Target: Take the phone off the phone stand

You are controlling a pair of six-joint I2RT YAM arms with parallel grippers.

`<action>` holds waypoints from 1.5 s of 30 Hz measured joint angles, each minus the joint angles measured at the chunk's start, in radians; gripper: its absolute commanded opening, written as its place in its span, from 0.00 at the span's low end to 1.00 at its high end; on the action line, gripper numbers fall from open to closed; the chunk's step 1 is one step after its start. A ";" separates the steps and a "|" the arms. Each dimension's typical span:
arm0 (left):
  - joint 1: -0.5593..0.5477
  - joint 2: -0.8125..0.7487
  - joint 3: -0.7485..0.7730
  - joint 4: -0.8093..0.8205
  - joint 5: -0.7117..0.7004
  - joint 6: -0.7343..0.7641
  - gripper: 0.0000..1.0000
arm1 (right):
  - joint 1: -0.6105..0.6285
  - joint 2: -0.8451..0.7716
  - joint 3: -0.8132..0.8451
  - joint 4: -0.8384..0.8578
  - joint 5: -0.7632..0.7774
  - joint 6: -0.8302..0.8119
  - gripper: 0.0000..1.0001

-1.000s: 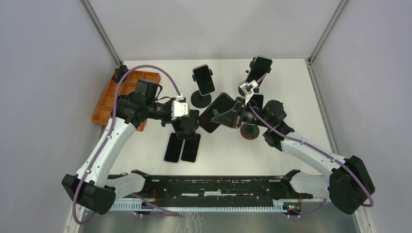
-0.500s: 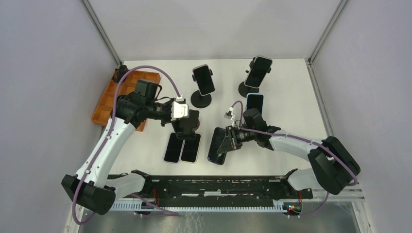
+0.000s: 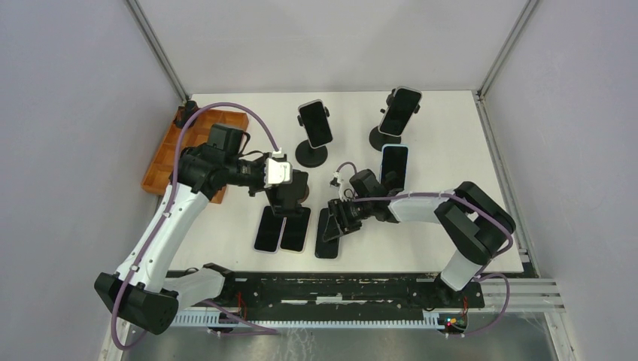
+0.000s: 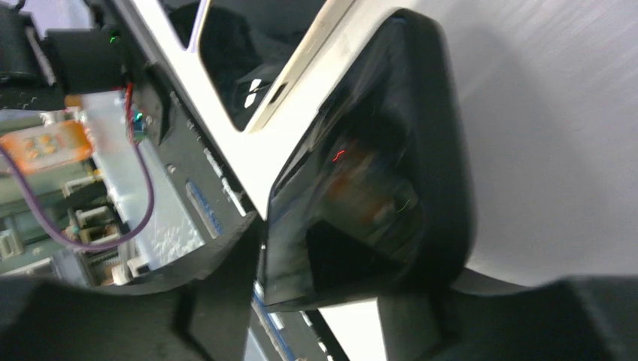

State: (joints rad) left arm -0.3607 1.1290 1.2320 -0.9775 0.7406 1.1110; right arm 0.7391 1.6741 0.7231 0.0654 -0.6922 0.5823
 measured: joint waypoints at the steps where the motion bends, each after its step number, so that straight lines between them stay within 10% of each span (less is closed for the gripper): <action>1: 0.000 0.000 0.000 -0.001 0.001 0.000 0.02 | 0.000 0.003 0.012 -0.010 0.027 -0.010 0.82; 5: 0.000 -0.001 0.000 -0.004 0.003 0.010 0.02 | 0.001 -0.019 0.053 -0.061 0.121 -0.036 0.98; 14: 0.000 -0.006 0.000 -0.012 0.022 0.022 0.02 | 0.004 -0.218 0.073 -0.249 0.322 -0.150 0.97; 24: 0.000 -0.018 0.000 -0.015 0.059 0.058 0.02 | 0.034 -0.520 0.094 0.158 0.163 -0.050 0.74; 37: 0.000 -0.018 0.000 -0.015 0.081 0.060 0.04 | 0.150 -0.357 0.096 0.480 0.082 0.095 0.32; 43: -0.001 -0.024 0.000 -0.011 0.112 0.081 0.23 | 0.148 -0.349 0.096 0.530 0.081 0.128 0.02; 45: -0.001 -0.029 0.000 -0.011 0.127 0.097 0.45 | 0.149 -0.349 0.096 0.541 0.070 0.134 0.00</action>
State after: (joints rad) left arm -0.3614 1.1004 1.2320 -0.9886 0.8673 1.2083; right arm 0.8879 1.3254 0.8192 0.6060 -0.6224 0.7162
